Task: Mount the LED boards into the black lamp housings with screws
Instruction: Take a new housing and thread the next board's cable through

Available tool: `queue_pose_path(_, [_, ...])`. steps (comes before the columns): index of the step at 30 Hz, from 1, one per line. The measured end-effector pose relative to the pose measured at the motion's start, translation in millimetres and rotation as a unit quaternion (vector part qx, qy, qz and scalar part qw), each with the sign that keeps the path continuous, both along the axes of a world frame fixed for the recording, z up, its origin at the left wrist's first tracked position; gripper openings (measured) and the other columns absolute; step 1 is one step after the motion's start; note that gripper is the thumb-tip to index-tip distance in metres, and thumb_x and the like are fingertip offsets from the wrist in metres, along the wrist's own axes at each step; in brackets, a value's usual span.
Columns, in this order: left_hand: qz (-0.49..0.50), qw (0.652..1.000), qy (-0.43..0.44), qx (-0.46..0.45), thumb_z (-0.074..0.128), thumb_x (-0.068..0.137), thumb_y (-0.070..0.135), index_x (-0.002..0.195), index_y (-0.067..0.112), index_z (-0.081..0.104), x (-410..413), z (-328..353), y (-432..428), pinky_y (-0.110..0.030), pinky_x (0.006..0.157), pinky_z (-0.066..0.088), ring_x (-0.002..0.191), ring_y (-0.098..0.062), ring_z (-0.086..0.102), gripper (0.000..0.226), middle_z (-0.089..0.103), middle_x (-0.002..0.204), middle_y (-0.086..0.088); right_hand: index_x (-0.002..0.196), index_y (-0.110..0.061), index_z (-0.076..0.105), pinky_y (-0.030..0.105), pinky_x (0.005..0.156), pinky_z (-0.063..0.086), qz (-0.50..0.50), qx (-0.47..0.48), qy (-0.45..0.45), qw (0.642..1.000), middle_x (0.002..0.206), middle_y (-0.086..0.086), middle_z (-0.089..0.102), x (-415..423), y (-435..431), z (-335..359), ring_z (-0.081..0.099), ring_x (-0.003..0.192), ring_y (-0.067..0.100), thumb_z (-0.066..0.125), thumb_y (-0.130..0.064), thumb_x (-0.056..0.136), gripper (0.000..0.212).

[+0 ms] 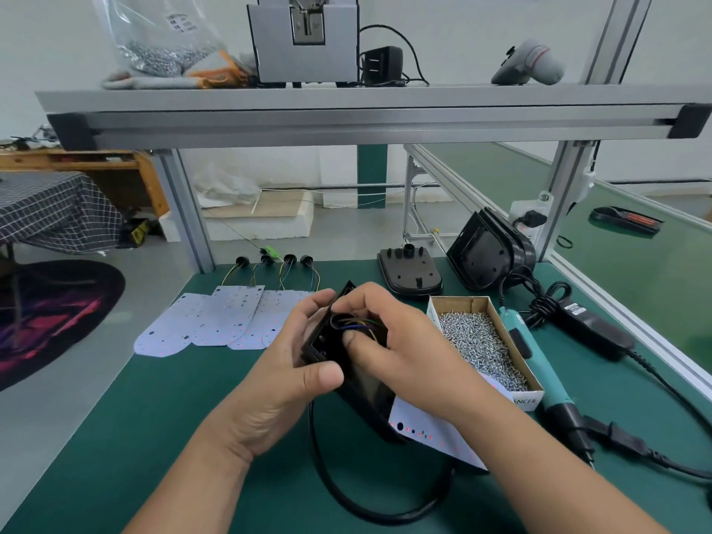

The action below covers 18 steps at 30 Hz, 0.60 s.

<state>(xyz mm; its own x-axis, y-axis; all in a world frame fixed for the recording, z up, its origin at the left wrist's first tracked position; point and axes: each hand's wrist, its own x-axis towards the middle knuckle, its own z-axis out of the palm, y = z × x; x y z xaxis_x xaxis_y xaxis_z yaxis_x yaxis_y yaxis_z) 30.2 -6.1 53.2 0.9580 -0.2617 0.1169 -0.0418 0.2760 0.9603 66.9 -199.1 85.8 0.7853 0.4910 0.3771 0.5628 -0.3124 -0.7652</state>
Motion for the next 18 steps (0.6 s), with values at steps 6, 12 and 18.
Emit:
queue_pose_path(6, [0.008, 1.000, 0.004, -0.006, 0.107, 0.049, 0.042, 0.161, 0.020, 0.040, 1, -2, 2, -0.060, 0.127, 0.030, 0.150, -0.035, 0.047, 0.132, 0.051, 0.161, -0.013, 0.118, -0.026, 0.067, 0.036, 0.095, 0.056, 0.021, 0.054, 0.034, 0.998, 0.108, -0.013, 0.075, 3, 0, -3, 0.070, 0.103, 0.010, 0.073, -0.019, 0.098, 0.022])
queue_pose_path(12, [0.008, 1.000, -0.010, -0.011, 0.106, 0.053, 0.044, 0.158, 0.014, 0.043, 0, -1, 1, -0.058, 0.125, 0.033, 0.147, -0.039, 0.049, 0.126, 0.055, 0.157, -0.017, 0.118, -0.028, 0.063, 0.038, 0.093, 0.055, 0.000, 0.040, 0.002, 0.999, 0.110, -0.020, 0.072, 6, 2, -9, 0.069, 0.105, 0.008, 0.066, -0.027, 0.100, 0.018])
queue_pose_path(18, [0.000, 1.000, 0.009, -0.014, 0.106, 0.053, 0.043, 0.156, 0.023, 0.043, 1, -2, 1, -0.046, 0.110, 0.049, 0.144, -0.036, 0.052, 0.122, 0.053, 0.159, -0.012, 0.118, -0.031, 0.068, 0.023, 0.094, 0.053, 0.008, 0.067, 0.038, 0.997, 0.111, -0.021, 0.074, 9, 2, -13, 0.069, 0.106, 0.005, 0.067, -0.016, 0.102, 0.021])
